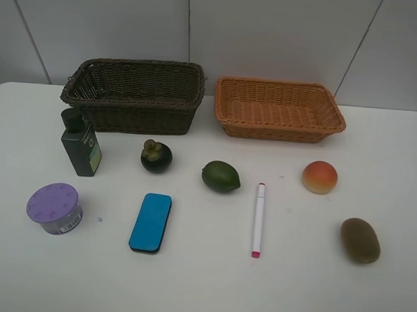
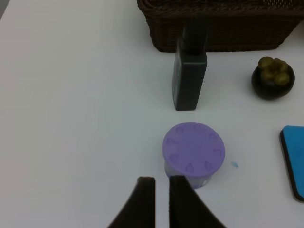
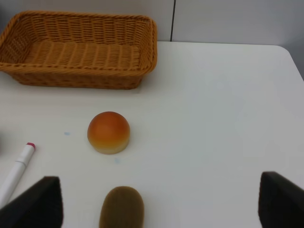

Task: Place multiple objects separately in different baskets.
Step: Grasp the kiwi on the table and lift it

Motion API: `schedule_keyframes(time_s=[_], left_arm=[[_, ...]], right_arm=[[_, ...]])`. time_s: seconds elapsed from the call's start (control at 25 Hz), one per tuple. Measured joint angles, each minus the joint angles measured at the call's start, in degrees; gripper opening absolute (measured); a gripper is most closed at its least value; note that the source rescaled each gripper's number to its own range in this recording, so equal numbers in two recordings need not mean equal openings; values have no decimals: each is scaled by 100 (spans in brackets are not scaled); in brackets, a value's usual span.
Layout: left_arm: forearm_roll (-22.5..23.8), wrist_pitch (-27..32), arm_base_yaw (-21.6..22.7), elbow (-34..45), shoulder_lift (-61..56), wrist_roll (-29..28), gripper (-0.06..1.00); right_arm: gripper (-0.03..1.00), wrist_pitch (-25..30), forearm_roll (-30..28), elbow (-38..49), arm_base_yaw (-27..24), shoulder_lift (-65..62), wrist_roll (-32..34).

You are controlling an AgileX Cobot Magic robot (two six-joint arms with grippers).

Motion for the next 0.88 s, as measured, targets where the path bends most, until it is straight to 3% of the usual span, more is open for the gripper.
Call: schedule_keyframes(time_s=[0.88], left_arm=[[0,0,0,0,0,-34,0]], right_arm=[[99,0,0,0,0,0,0]])
